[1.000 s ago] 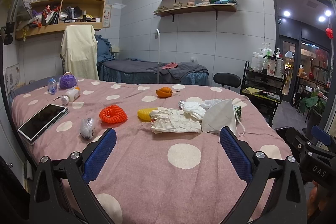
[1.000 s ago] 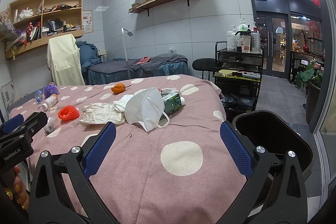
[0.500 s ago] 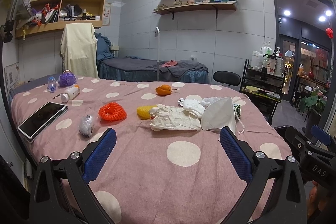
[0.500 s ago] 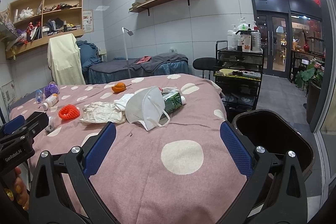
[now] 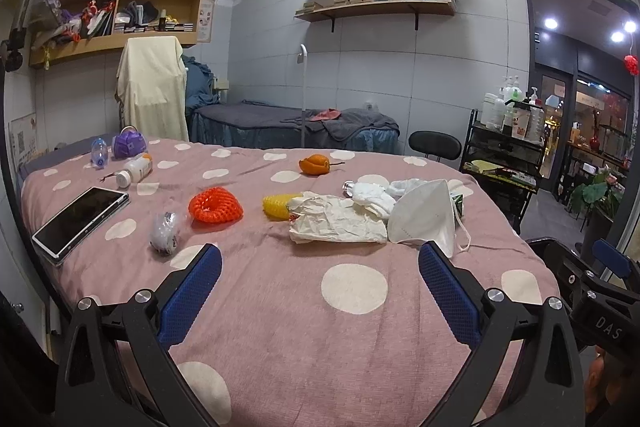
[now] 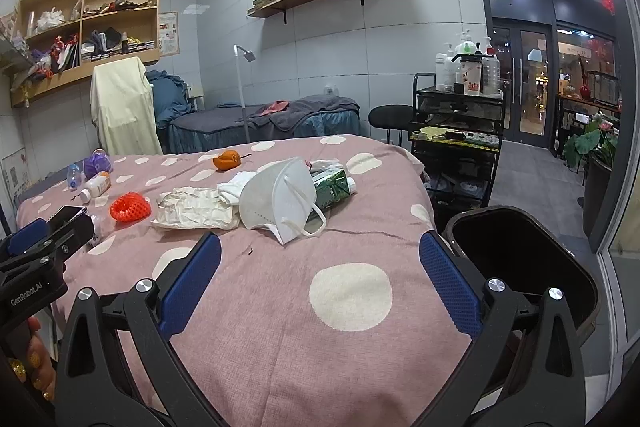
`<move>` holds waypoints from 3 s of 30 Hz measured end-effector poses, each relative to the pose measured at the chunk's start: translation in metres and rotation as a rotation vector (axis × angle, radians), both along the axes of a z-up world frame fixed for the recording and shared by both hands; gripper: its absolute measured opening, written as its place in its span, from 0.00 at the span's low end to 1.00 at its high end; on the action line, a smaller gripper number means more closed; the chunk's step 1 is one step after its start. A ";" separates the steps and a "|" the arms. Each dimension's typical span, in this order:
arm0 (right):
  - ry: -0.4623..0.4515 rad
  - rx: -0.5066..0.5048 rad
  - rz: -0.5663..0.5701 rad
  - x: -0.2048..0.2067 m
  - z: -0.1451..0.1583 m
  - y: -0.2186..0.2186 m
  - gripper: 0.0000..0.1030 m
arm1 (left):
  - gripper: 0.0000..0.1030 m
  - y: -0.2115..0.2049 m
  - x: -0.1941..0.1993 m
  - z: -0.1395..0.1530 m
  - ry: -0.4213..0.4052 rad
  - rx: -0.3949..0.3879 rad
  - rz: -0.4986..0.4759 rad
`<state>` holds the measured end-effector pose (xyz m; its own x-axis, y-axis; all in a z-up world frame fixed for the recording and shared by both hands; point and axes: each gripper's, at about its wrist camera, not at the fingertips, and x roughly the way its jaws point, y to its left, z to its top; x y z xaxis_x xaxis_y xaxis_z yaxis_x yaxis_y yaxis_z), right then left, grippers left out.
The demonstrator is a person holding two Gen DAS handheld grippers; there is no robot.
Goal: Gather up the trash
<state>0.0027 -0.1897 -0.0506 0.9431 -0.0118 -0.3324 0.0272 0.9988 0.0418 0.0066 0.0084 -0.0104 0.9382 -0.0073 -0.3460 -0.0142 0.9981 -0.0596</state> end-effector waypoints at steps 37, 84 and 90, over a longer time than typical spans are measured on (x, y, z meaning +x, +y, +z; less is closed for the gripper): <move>0.440 0.011 0.242 0.168 -0.016 0.041 0.90 | 0.94 0.159 0.129 -0.037 0.335 0.001 0.130; 0.352 0.180 0.139 0.148 0.007 -0.036 0.03 | 0.41 0.088 0.110 -0.004 0.250 -0.152 -0.101; 0.317 0.208 0.089 0.125 0.018 -0.067 0.03 | 0.41 0.037 0.112 0.001 0.244 -0.147 -0.231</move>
<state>0.1277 -0.2565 -0.0324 0.7875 0.1639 -0.5941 -0.0151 0.9688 0.2473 0.1183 0.0450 -0.0096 0.7958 -0.2760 -0.5389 0.1796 0.9576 -0.2253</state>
